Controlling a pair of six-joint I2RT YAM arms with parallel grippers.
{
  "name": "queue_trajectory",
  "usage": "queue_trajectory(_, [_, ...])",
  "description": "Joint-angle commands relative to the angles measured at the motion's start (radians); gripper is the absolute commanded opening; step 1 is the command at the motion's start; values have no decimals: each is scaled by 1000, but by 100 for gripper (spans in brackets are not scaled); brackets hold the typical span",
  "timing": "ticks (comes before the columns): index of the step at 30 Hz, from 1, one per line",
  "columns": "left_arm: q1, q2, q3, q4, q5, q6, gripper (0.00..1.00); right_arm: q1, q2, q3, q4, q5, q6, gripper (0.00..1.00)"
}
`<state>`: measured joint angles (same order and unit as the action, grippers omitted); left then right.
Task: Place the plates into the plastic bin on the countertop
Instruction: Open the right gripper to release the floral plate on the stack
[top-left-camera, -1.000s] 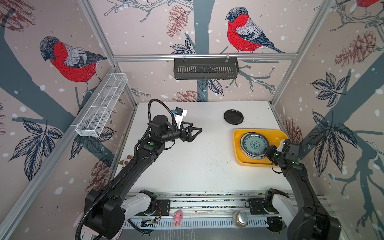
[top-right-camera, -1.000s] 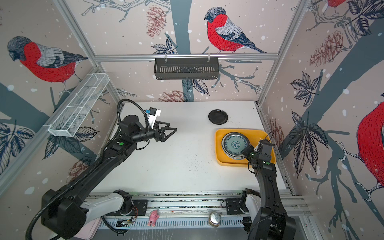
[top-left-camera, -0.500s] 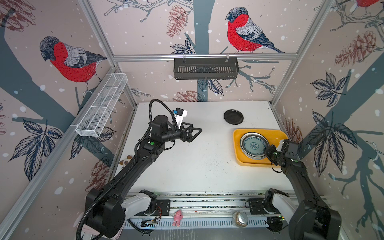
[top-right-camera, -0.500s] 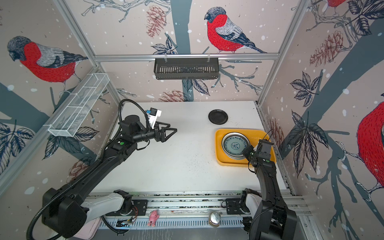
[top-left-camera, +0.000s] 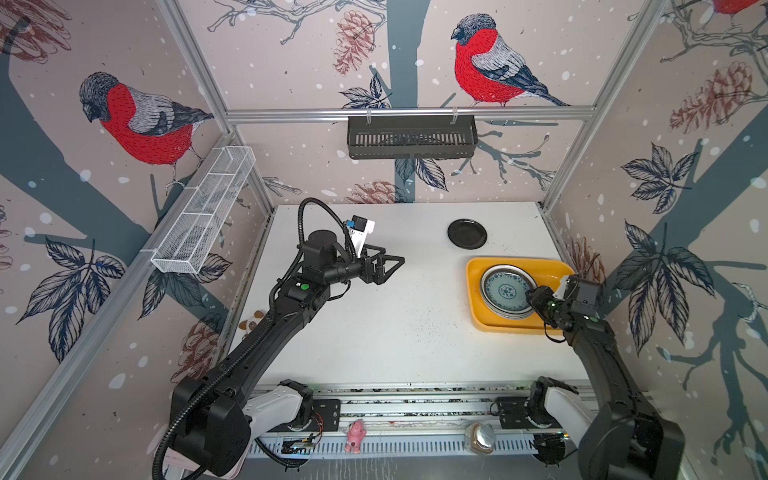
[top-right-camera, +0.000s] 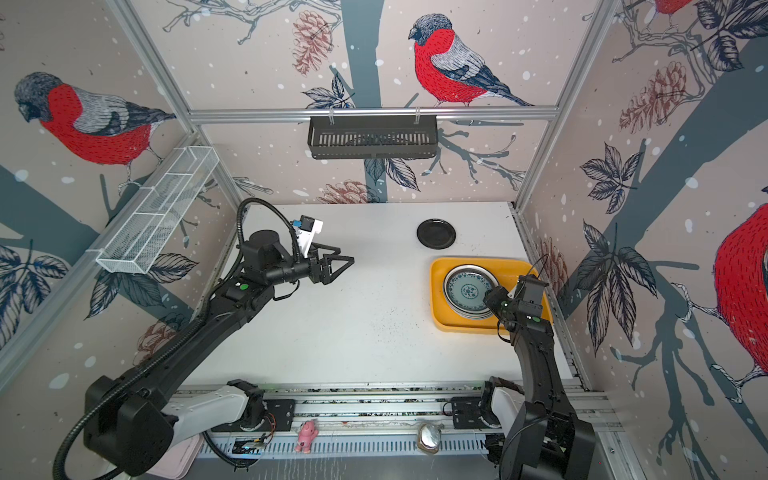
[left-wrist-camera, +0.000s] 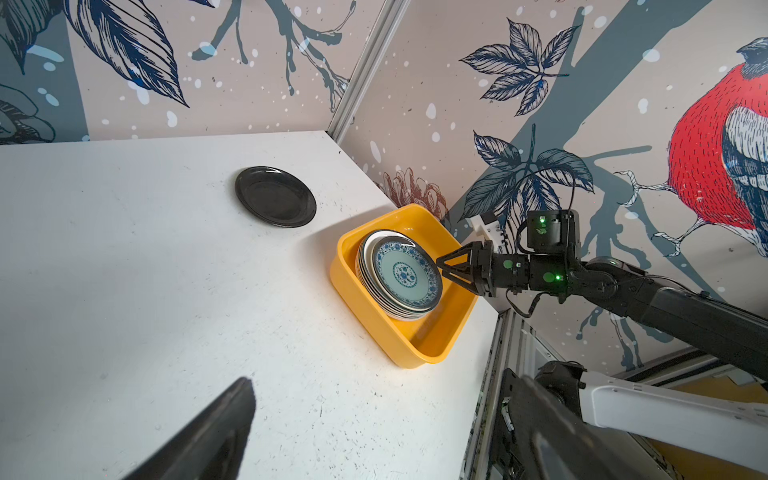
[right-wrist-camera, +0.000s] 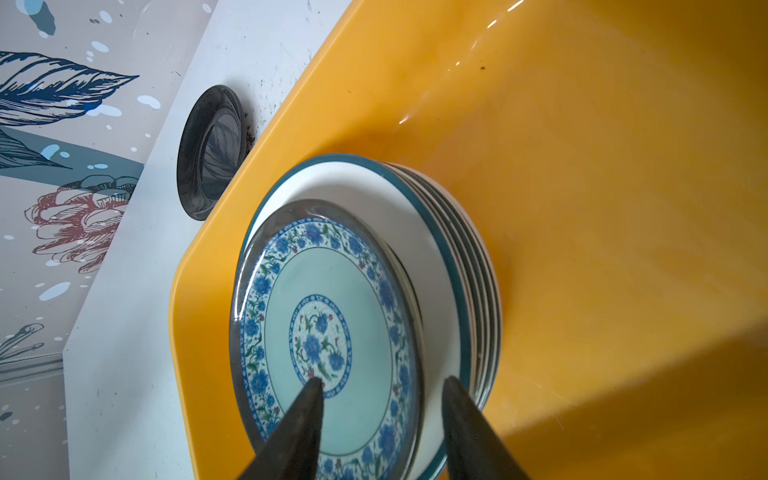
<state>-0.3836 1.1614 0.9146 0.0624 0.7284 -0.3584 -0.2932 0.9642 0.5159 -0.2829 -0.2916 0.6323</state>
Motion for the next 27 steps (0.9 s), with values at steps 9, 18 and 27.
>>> queue_trajectory(9, [-2, 8, 7, 10, -24, 22, 96, 29, -71, 32, -21, -10, -33, 100])
queue_trajectory(18, [-2, 31, 5, 4, -54, 27, 96, 135, -99, 91, 18, 9, -26, 99])
queue_trajectory(27, [-3, 63, 1, -5, -171, 20, 96, 244, -173, 125, 71, 29, -29, 99])
